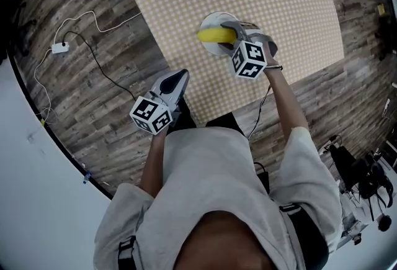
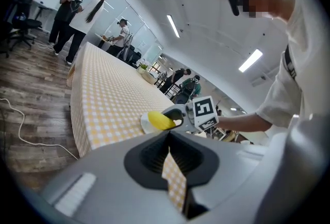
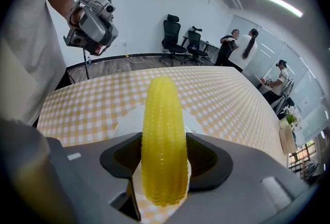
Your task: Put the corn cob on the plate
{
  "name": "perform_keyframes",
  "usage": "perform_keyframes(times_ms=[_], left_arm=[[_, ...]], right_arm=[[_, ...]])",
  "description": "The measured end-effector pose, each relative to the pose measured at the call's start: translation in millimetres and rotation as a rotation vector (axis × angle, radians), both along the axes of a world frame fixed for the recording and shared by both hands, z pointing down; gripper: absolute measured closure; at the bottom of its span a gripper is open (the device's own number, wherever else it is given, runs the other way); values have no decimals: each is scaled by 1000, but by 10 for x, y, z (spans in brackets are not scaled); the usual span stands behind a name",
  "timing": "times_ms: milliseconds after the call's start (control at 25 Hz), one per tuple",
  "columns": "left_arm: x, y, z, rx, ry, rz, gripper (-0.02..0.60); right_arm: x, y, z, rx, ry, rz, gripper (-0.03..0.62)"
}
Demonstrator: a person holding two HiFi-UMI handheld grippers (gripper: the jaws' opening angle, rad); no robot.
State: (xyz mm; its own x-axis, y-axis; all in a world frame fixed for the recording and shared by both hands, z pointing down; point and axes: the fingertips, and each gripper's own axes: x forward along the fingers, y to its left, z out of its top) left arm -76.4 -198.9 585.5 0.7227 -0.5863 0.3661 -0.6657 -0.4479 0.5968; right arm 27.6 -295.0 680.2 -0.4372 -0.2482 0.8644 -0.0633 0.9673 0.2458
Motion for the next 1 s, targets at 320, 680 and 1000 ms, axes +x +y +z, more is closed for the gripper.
perform_keyframes(times_ms=[320,680,1000], left_arm=[[-66,-35,-28,8,19,-25,574],[-102,-26,-86,13,45,-44,574],[-105,3,-102,17,48,-49,574]], right_arm=[[17,32,114,-134,57,-30,333],[31,69,117,-249,65,-20,335],[20,89,109,-273,32,-13,333]])
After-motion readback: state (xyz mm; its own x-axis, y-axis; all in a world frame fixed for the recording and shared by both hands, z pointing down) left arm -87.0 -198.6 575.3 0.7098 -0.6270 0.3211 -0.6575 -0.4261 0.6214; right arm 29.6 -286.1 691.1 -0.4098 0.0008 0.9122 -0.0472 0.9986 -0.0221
